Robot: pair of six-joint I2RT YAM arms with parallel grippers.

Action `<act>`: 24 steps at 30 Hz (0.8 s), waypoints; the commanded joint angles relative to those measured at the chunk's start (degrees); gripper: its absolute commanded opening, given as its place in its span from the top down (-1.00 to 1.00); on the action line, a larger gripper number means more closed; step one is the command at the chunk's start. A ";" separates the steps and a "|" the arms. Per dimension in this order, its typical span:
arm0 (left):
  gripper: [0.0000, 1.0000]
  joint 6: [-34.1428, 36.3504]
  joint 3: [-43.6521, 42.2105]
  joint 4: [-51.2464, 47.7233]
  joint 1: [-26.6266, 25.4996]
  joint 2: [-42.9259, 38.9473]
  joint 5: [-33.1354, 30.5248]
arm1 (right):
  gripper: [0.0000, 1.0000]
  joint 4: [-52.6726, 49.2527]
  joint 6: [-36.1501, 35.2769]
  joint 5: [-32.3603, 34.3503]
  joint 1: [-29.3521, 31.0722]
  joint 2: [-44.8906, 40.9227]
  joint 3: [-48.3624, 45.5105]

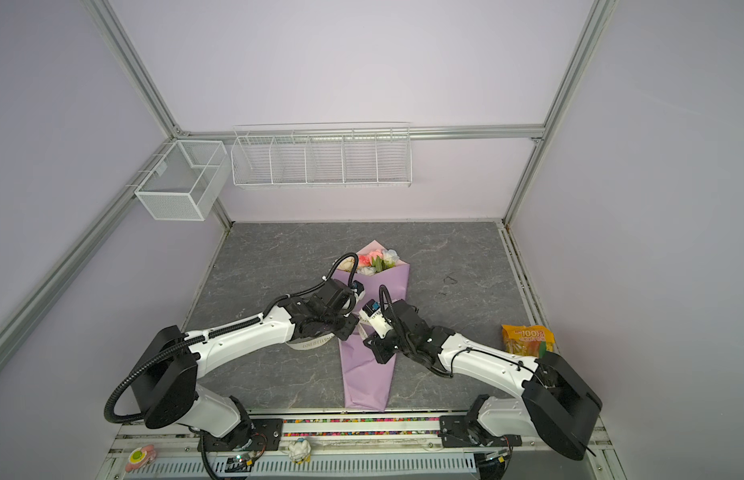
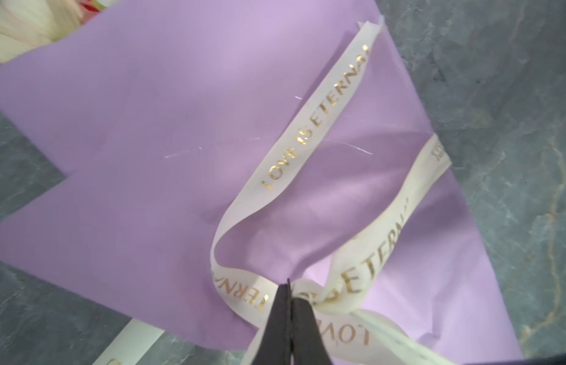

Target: Tie the bouquet of fake flowers

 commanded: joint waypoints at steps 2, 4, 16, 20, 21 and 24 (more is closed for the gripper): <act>1.00 -1.15 -0.85 0.00 1.02 -0.20 -2.88 | 0.86 -14.76 4.70 -8.83 0.10 -6.99 -0.22; 1.00 -1.03 -0.85 -0.02 1.04 -0.05 -2.40 | 0.81 -20.22 3.90 -6.66 -0.31 -7.83 1.39; 1.00 -0.69 -1.20 -0.98 1.04 -0.05 -1.04 | 0.39 -23.59 4.85 3.01 -1.51 -1.64 6.53; 1.00 -0.90 -1.16 -0.77 1.00 -0.20 -1.02 | 0.12 -15.92 9.48 3.53 -2.60 -0.47 5.48; 1.00 -0.90 -1.11 -0.87 1.00 -0.16 -1.06 | 0.08 -15.22 10.21 3.38 -2.97 0.76 5.71; 1.00 -0.88 -1.02 -0.71 1.02 -0.09 -0.84 | -0.03 -13.49 12.49 5.00 -3.37 4.33 6.41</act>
